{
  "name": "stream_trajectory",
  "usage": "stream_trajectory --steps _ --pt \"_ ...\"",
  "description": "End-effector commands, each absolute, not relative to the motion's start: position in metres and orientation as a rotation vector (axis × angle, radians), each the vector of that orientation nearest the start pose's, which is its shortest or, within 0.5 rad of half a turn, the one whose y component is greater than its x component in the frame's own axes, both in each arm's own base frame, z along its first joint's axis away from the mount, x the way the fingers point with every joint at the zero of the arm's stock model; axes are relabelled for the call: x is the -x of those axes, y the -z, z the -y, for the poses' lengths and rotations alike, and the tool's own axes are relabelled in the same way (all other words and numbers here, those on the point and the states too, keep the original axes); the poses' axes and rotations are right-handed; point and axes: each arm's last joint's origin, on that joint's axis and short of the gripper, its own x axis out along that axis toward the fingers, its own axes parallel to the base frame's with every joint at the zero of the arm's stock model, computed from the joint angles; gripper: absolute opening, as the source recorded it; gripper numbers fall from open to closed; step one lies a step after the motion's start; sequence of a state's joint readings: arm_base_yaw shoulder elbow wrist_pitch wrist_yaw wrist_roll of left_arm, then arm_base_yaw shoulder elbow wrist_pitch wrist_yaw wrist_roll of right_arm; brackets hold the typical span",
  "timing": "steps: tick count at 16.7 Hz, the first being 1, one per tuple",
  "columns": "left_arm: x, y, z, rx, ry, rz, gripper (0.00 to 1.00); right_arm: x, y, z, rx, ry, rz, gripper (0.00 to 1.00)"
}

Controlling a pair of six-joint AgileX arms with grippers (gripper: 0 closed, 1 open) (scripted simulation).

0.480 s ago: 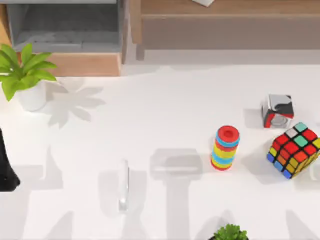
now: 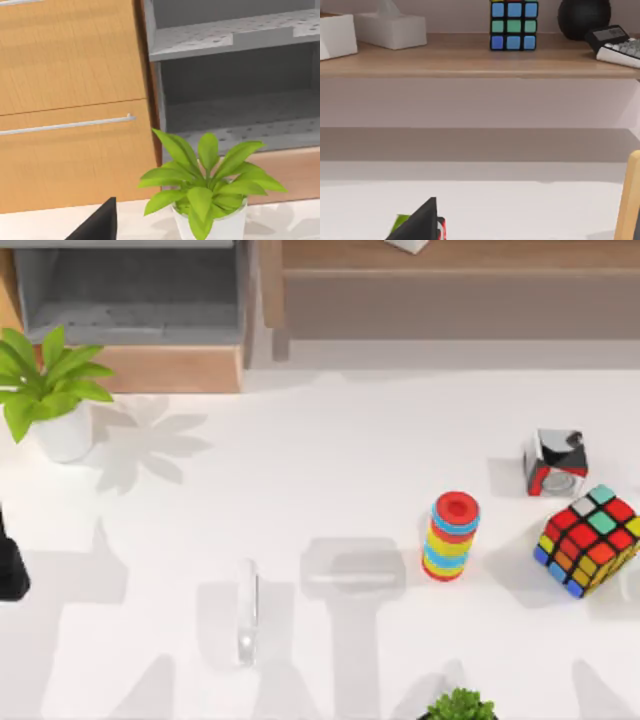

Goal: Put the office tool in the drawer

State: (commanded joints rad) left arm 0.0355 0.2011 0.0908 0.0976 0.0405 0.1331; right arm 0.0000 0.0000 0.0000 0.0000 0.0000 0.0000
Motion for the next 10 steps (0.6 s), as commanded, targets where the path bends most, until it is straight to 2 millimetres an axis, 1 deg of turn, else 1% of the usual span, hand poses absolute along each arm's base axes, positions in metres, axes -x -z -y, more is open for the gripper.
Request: stream_trajectory --steps 3,5,8,10 --pt "-0.135 -0.209 -0.007 -0.27 0.01 -0.013 1.0 -0.106 -0.16 0.001 0.0 0.0 0.0 1.0" --pt "-0.154 -0.226 -0.012 -0.385 0.012 -0.011 1.0 -0.106 -0.16 0.001 0.0 0.0 0.0 1.0" --pt "-0.196 -0.246 -0.026 -0.58 0.013 -0.004 1.0 -0.106 -0.16 0.001 0.0 0.0 0.0 1.0" --pt "-0.231 -0.252 -0.04 -0.719 0.012 0.001 1.0 -0.106 -0.16 0.001 0.0 0.0 0.0 1.0"
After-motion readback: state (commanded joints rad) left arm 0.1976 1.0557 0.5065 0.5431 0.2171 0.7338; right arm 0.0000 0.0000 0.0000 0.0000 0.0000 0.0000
